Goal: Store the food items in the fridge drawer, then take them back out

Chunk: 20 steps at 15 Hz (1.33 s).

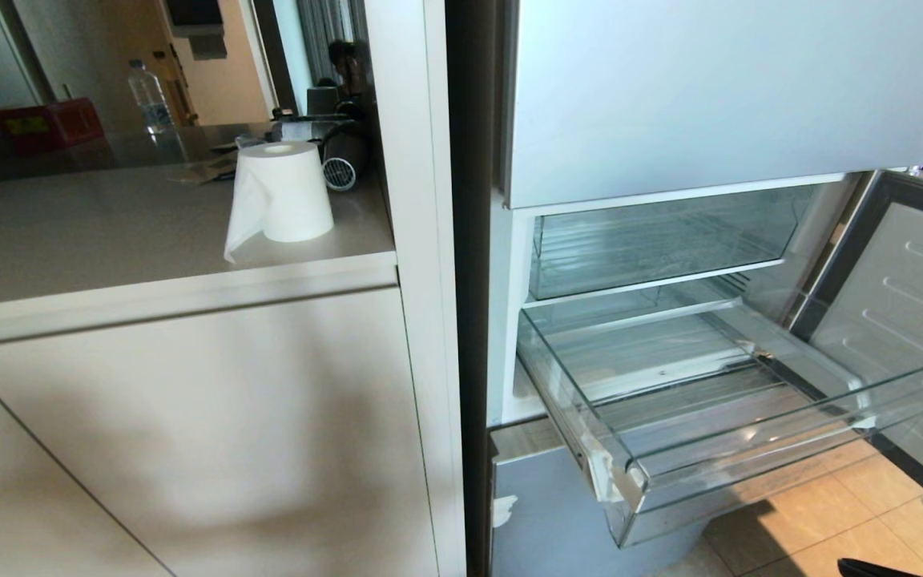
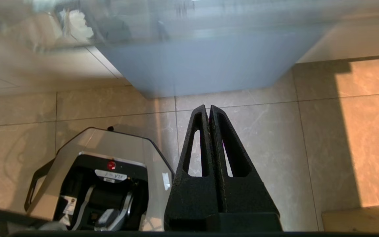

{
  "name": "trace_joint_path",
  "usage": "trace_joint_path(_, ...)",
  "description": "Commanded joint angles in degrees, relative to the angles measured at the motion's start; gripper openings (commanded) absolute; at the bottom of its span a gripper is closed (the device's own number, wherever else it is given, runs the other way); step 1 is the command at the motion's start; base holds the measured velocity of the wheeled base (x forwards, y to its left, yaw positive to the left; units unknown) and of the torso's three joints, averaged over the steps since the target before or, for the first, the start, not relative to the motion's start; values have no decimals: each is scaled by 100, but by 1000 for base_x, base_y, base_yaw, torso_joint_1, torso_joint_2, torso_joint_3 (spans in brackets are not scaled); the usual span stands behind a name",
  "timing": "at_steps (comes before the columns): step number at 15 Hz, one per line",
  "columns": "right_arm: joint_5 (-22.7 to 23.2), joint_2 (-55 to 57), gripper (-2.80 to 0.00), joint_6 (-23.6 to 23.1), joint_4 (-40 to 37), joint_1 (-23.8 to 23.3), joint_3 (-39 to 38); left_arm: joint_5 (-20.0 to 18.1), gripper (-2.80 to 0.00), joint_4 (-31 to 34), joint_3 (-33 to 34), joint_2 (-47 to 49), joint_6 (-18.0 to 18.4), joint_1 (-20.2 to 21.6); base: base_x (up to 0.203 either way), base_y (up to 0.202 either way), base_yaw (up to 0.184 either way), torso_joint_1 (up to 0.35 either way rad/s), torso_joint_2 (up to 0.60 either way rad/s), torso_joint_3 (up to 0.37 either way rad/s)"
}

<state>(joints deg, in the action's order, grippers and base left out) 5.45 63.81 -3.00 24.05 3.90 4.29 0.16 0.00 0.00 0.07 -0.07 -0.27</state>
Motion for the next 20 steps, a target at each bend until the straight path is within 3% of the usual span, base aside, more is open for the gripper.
trace_joint_path(1,29,1474,-280,-11,551,54,197,2,-280,0,0,1,-1,0,0,0,0,0,0,0)
trace_joint_path(9,214,3515,-280,216,1242,210,2027,2,-280,0,0,1,-1,0,0,0,0,0,0,0)
trace_joint_path(12,210,4157,-280,738,1326,387,3081,2,-280,0,0,1,-1,0,0,0,0,0,0,0)
trace_joint_path(14,70,4475,-280,1656,1741,659,3555,2,-280,0,0,1,-1,0,0,0,0,0,0,0)
trace_joint_path(16,-447,4481,-280,1981,1959,890,3382,2,-280,0,0,1,-1,0,0,0,0,0,0,0)
trace_joint_path(20,-661,4236,-280,2017,2050,1033,2812,2,-280,0,0,1,-1,0,0,0,0,0,0,0)
